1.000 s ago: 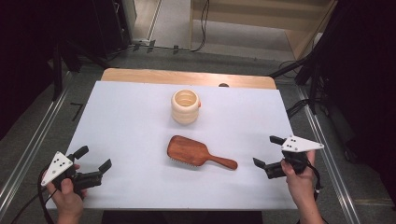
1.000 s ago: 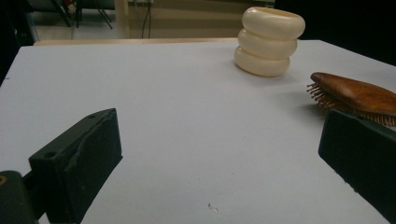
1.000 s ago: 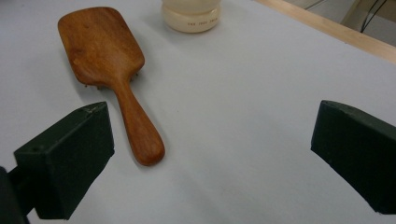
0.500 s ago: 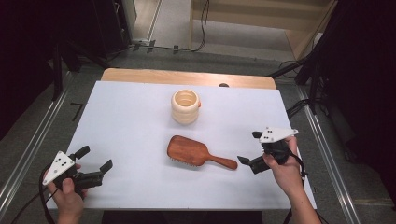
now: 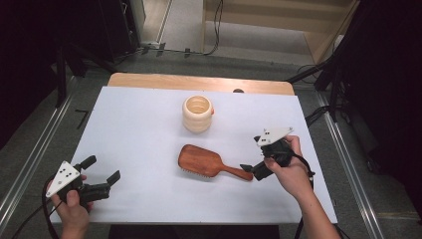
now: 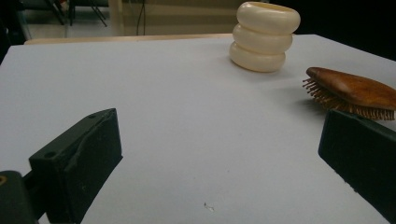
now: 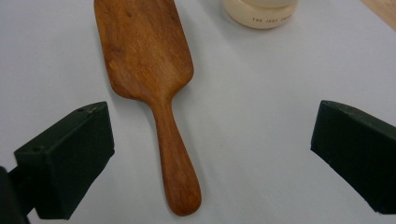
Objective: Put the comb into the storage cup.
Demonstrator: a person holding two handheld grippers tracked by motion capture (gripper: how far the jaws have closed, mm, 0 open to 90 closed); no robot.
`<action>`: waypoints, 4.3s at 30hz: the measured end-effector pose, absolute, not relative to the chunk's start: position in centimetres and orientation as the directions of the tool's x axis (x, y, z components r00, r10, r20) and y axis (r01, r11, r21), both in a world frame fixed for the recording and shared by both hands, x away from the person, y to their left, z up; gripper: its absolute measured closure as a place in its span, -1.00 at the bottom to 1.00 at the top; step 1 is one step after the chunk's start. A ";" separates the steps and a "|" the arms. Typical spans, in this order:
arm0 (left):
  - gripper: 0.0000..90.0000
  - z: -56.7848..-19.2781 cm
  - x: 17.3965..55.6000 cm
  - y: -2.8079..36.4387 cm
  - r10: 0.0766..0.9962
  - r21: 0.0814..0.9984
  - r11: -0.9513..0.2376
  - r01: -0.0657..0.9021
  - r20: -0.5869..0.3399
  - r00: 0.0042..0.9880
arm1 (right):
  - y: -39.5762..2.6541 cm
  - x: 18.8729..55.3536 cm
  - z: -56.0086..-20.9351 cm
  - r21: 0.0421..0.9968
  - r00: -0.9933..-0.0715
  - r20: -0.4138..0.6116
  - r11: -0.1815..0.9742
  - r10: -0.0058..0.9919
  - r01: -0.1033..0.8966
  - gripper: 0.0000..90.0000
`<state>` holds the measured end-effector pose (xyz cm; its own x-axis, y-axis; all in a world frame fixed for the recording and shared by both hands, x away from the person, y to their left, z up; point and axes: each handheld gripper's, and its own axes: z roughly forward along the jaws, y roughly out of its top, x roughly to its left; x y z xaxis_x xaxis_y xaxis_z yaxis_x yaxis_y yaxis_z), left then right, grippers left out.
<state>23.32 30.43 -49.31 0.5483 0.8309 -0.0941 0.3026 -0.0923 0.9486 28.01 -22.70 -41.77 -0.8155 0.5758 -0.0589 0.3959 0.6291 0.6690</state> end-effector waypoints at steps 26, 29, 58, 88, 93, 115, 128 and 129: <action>-1.00 -49.3 23.3 30.3 0.828 0.949 -0.112 0.296 -0.076 0.556 | -17.3 30.2 -42.6 0.524 -0.874 -0.059 0.760 0.482 0.384 -1.00; -1.00 -49.3 23.3 30.3 0.828 0.949 -0.112 0.296 -0.076 0.556 | -17.0 30.3 -42.8 0.511 -0.880 -0.052 0.769 0.473 0.384 -1.00; -1.00 -49.3 23.3 30.1 0.825 0.948 -0.124 0.293 -0.066 0.561 | -13.0 31.4 -47.1 0.250 -0.911 -0.001 0.882 0.413 0.399 -0.17; -1.00 -49.4 23.5 30.0 0.828 0.945 -0.134 0.299 -0.059 0.557 | -14.8 29.7 -48.7 0.435 -0.871 0.020 0.780 0.490 0.449 0.55; -0.93 -49.3 23.5 30.0 0.834 0.944 -0.129 0.302 -0.061 0.548 | -15.0 29.3 -48.7 0.466 -0.867 -0.004 0.768 0.498 0.439 0.55; -0.97 -49.1 23.4 30.0 0.846 0.948 -0.122 0.295 -0.056 0.530 | -16.5 27.9 -48.4 0.654 -0.848 0.045 0.626 0.529 0.425 0.56; -1.00 -48.5 23.4 29.8 0.826 0.949 -0.111 0.295 -0.076 0.558 | -16.9 27.0 -48.2 0.760 -0.831 0.031 0.527 0.555 0.380 0.55; -1.00 -48.5 23.3 29.6 0.824 0.950 -0.108 0.293 -0.080 0.562 | -16.9 27.0 -48.2 0.765 -0.831 0.028 0.524 0.555 0.375 0.55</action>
